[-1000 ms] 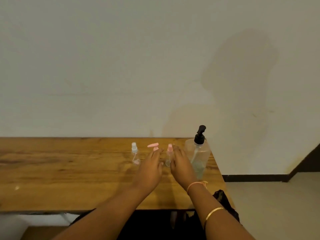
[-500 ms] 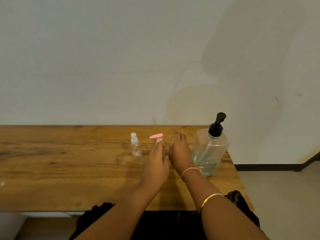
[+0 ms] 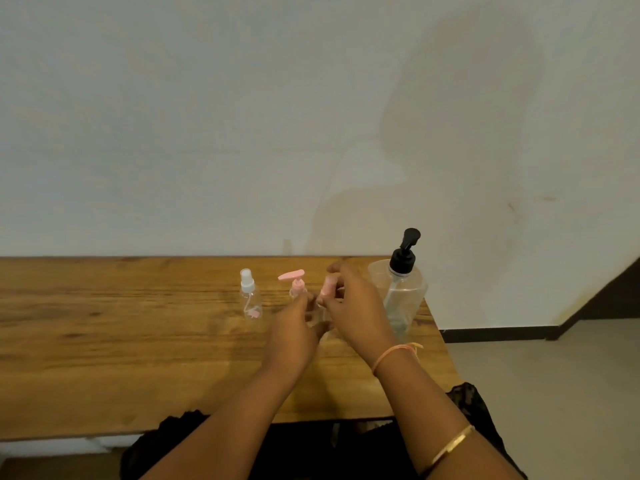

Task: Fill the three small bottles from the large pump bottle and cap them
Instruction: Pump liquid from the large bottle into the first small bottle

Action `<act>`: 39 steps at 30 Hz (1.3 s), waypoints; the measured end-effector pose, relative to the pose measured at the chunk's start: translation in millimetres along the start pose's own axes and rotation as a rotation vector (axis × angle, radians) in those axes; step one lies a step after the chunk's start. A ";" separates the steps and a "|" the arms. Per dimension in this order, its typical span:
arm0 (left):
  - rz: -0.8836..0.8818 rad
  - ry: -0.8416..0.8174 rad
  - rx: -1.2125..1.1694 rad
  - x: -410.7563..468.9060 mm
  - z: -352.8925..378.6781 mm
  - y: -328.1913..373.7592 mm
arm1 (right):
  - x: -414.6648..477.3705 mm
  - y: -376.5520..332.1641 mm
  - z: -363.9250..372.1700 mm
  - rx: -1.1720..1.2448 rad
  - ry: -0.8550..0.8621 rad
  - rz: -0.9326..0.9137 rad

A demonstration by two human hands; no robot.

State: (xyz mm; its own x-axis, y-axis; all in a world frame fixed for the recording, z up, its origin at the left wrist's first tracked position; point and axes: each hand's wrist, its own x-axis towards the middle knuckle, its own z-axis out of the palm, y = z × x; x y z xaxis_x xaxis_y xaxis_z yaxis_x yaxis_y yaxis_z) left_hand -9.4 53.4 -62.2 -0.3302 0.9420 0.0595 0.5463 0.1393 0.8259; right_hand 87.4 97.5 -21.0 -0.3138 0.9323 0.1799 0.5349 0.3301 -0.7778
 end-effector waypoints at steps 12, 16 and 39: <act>-0.057 0.056 -0.125 7.4 -9.1 17.3 | 5.1 -1.9 21.6 0.255 0.169 0.021; -0.053 0.022 -0.082 14.6 -10.9 27.0 | 7.1 -5.9 14.1 0.316 0.205 0.016; -0.110 0.006 -0.194 14.1 -21.7 31.4 | 7.5 -13.1 12.7 0.321 0.186 -0.014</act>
State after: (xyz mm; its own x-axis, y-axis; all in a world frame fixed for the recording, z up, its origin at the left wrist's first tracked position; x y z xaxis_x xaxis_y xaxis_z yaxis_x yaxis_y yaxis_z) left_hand -13.5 64.4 -23.2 -0.3842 0.9226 -0.0340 0.3488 0.1791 0.9199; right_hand 68.1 98.3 -17.1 -0.1558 0.9488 0.2749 0.2488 0.3070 -0.9186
